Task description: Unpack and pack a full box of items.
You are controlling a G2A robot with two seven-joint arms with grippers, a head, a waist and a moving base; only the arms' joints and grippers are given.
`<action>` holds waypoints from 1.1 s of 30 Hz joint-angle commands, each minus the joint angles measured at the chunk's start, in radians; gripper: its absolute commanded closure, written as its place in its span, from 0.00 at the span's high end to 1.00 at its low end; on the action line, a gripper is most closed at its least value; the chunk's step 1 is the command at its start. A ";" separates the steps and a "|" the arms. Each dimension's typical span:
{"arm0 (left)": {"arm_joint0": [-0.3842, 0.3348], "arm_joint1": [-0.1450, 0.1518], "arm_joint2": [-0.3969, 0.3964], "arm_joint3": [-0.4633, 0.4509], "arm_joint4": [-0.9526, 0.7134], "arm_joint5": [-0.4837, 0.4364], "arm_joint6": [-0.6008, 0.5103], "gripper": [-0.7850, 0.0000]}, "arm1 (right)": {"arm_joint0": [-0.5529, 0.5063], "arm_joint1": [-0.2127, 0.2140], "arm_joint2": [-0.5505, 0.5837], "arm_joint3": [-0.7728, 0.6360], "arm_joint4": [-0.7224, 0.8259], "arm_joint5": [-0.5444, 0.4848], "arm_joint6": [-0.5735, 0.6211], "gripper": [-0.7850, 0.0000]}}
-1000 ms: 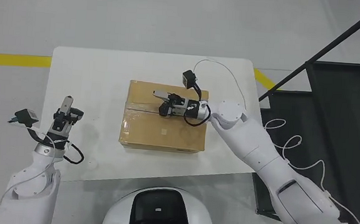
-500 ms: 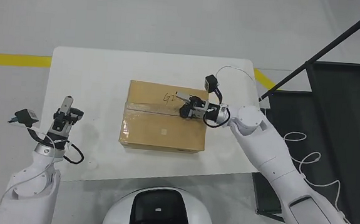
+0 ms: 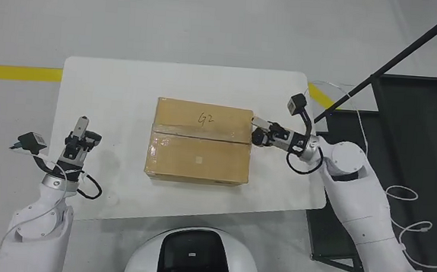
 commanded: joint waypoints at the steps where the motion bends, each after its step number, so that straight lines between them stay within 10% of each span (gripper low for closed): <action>1: 0.000 0.000 0.000 0.000 0.000 0.000 0.000 1.00 | -0.009 0.005 0.012 0.000 -0.054 0.006 -0.006 1.00; 33: 0.000 0.000 0.000 0.000 0.000 0.000 0.000 1.00 | -0.073 0.012 0.103 0.028 0.127 -0.210 -0.029 1.00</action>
